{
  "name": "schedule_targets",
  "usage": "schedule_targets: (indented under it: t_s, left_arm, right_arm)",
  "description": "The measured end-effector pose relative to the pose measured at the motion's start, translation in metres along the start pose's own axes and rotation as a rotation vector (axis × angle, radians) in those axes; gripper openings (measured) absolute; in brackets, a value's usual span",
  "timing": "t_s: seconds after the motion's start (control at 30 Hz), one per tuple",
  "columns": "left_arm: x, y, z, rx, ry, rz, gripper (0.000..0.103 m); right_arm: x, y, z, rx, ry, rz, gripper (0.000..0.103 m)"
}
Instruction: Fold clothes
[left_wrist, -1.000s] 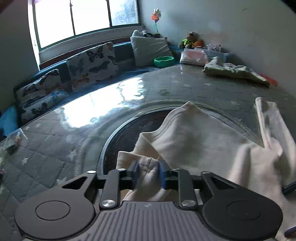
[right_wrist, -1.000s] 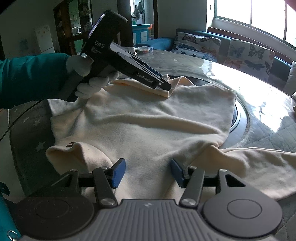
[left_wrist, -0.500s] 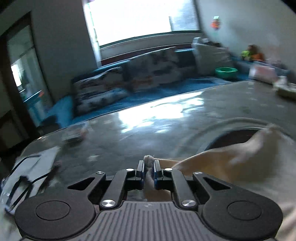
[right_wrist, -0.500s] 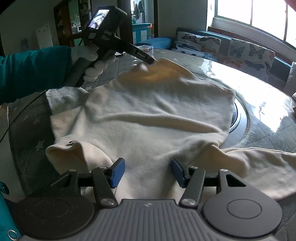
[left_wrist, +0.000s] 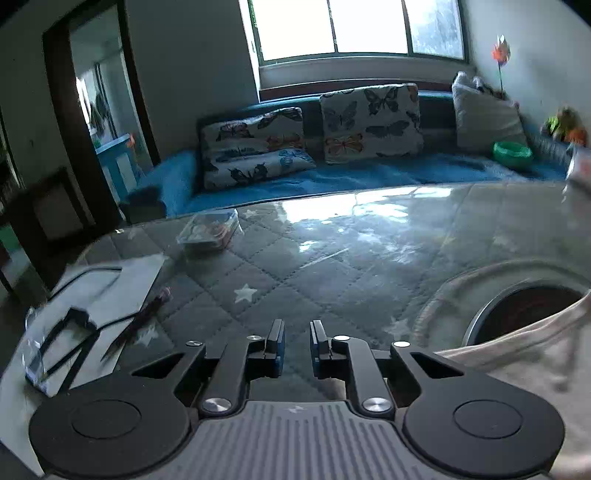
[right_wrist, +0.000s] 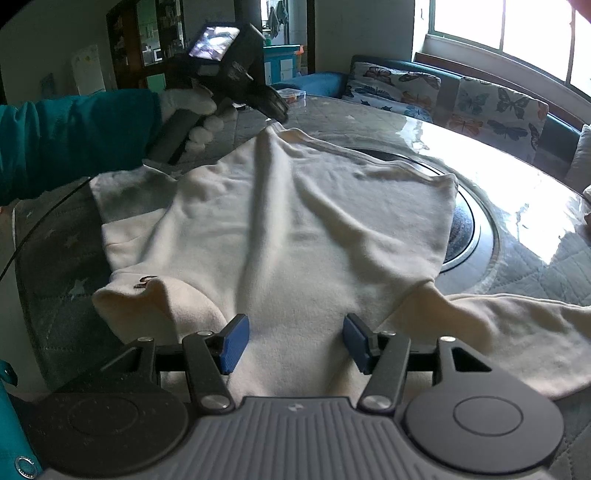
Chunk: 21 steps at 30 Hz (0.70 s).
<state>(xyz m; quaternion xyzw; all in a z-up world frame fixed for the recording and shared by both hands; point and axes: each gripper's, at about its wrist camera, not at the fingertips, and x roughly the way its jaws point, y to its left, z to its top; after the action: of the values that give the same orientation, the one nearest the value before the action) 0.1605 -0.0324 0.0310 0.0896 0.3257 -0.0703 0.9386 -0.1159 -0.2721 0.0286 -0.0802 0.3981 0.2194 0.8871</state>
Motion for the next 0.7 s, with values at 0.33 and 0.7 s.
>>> schedule_targets:
  t_s: [0.33,0.7]
  left_arm:
    - [-0.058,-0.049,-0.049,0.249,-0.007,-0.237,0.018]
    - [-0.003,-0.054,-0.020,0.210,0.020,-0.162,0.029]
  right_arm:
    - [0.002,0.005,0.003,0.000,0.007,-0.015,0.062]
    - [0.001,0.004,0.003,0.007,0.006,-0.011,0.063]
